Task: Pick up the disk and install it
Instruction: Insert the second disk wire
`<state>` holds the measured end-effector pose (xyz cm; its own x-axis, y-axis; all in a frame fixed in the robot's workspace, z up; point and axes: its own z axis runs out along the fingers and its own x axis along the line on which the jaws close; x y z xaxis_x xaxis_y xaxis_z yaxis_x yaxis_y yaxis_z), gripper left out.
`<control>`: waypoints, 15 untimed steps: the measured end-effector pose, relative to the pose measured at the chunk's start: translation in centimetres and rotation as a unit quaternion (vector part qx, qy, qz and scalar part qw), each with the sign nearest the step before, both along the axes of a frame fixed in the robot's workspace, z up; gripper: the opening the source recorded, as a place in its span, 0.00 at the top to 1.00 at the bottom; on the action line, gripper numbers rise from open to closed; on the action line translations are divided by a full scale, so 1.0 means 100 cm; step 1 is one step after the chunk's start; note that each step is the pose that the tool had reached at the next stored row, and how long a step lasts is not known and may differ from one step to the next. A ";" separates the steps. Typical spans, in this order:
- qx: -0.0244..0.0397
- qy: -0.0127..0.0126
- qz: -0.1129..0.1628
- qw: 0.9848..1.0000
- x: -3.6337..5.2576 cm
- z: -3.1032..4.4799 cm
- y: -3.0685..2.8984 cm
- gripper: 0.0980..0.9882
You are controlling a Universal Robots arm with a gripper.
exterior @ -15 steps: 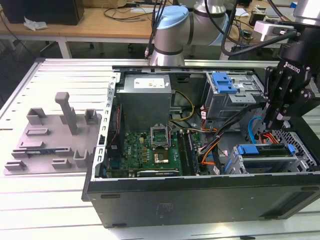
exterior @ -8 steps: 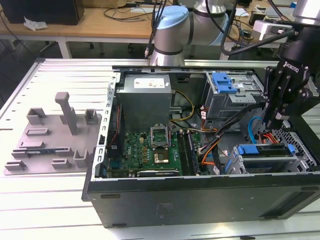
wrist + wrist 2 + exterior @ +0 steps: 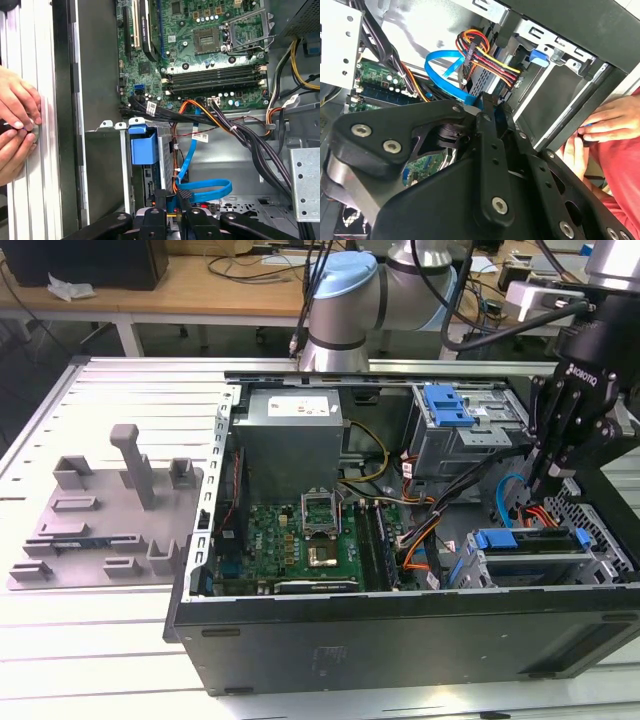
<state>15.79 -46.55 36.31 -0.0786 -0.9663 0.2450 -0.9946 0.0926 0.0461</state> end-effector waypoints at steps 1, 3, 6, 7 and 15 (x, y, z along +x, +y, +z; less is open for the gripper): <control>0.000 0.000 0.000 1.000 0.0000 -0.0001 0.0000 0.85; 0.000 0.000 0.000 1.000 0.0000 -0.0001 0.0000 0.93; 0.000 0.000 0.000 1.000 0.0000 -0.0002 0.0000 0.93; 0.000 0.000 0.000 1.000 0.0000 -0.0002 0.0000 0.93; 0.010 -0.003 0.000 1.000 -0.0019 -0.0002 -0.0112 0.93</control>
